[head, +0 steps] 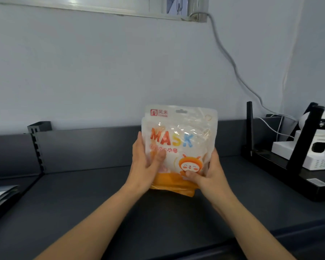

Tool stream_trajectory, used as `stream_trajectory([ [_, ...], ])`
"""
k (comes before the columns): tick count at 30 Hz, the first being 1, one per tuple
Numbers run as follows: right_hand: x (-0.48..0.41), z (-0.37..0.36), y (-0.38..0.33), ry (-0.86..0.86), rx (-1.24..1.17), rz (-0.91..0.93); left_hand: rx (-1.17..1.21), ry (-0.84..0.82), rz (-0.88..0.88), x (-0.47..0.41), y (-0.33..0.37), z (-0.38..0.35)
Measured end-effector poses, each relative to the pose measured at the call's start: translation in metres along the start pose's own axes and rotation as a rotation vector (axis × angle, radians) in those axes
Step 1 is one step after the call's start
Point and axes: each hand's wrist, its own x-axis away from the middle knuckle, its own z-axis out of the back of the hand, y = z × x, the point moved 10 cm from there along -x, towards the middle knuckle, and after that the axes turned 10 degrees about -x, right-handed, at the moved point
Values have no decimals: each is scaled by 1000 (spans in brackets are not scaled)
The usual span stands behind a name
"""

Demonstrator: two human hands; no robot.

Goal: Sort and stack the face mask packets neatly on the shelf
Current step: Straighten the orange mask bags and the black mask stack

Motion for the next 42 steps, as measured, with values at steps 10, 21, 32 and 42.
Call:
stream_trajectory([
  [10,1,-9,12,-112,25,-107,44,-125,20,-2,-18,-12],
  [21,0,2,13,53,329,6,-294,-215,-27,-1,-22,-27],
  [32,17,6,-32,148,179,221,-417,-229,-176,-15,56,-13],
  [42,37,-63,-92,0,214,469,-425,131,-144,36,84,88],
])
